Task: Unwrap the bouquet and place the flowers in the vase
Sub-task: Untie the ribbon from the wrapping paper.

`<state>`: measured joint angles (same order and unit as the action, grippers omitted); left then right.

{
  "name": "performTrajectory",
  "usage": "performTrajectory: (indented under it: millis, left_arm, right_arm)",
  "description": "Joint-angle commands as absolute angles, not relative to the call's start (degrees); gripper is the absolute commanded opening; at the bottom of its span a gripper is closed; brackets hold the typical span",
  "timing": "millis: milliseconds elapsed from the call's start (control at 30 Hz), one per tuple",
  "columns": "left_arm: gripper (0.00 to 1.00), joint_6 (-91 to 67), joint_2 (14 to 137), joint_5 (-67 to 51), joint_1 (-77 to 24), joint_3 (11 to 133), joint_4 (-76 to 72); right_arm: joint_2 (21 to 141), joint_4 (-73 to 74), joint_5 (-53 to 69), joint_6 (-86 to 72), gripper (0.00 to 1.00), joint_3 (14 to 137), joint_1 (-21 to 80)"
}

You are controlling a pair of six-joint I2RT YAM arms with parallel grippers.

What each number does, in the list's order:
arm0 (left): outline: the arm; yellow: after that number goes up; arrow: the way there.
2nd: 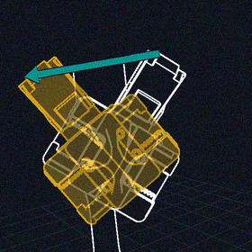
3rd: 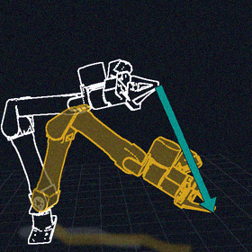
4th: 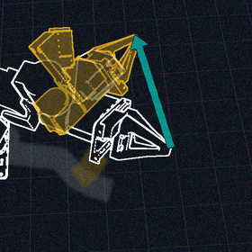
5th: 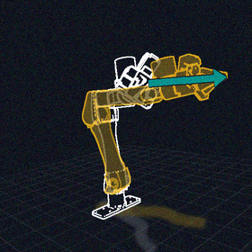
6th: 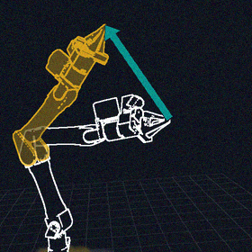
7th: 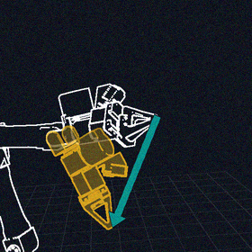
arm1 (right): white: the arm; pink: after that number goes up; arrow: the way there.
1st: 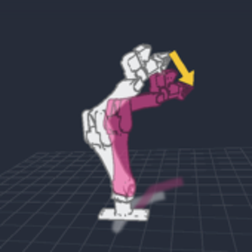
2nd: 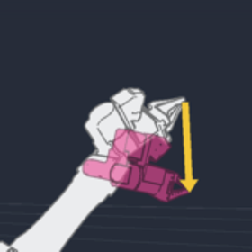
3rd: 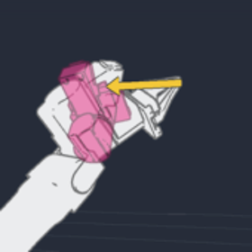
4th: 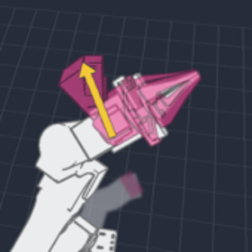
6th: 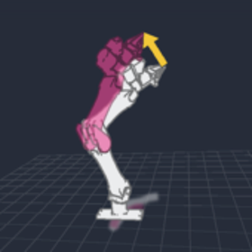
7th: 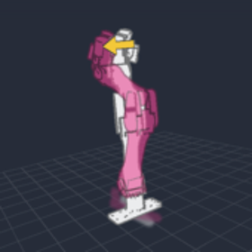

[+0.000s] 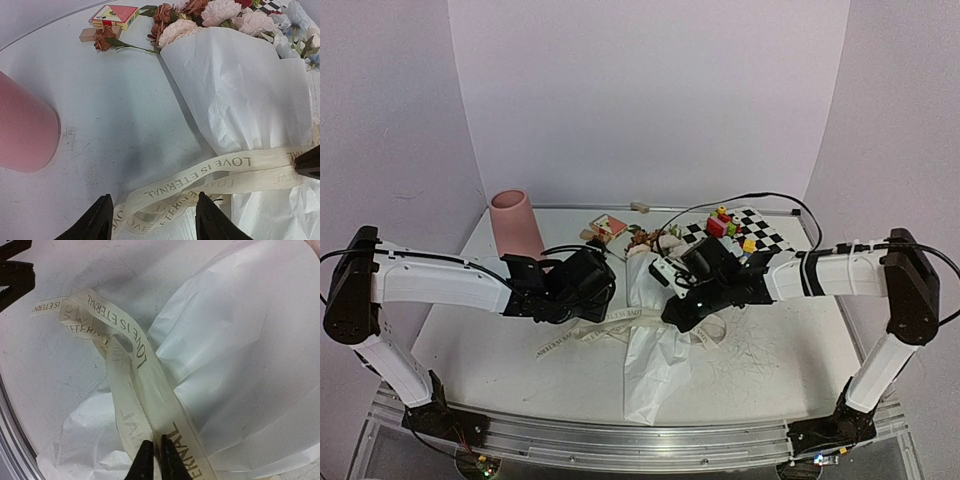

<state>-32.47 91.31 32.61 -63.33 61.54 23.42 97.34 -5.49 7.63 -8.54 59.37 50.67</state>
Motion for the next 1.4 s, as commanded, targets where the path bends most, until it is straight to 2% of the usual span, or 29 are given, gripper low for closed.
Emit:
performTrajectory:
  millis: [0,267,667,900,933,1067,1100,1233,1367]
  left_arm:
    - [0.57,-31.7,91.6,32.4,-63.3,63.2,21.8]
    - [0.57,-31.5,92.4,32.2,-63.3,63.9,21.7]
    - [0.57,-30.4,93.7,31.5,-63.3,65.3,21.5]
    - [0.57,-29.9,94.3,31.1,-63.4,66.0,21.5]
    - [0.57,-29.9,94.2,31.1,-63.4,66.0,21.5]
    - [0.57,-29.9,94.6,31.0,-63.4,66.2,21.2]
    - [0.57,-29.8,94.8,30.9,-63.4,66.3,21.2]
    - [0.57,-29.8,95.2,30.3,-63.4,66.8,21.0]
    - [0.57,-30.1,95.0,30.3,-63.5,66.5,21.0]
  right_arm:
    - [93.2,-3.7,6.7,-7.2,0.01,58.0,51.0]
    - [87.4,-6.4,-1.2,-8.0,0.0,54.6,51.1]
    - [79.1,-6.3,-28.8,-15.5,0.0,50.4,51.1]
    - [75.5,-1.5,-37.8,-20.7,0.0,48.0,51.0]
    - [74.8,-1.2,-37.1,-20.7,0.02,47.4,51.0]
    - [73.9,-1.1,-30.4,-18.7,0.32,46.6,51.0]
    - [73.9,-1.1,-29.0,-18.0,0.37,46.9,51.0]
    - [74.3,-3.9,-19.7,-12.7,0.48,47.8,51.1]
    - [77.3,-6.7,-9.9,-9.2,0.5,50.1,51.0]
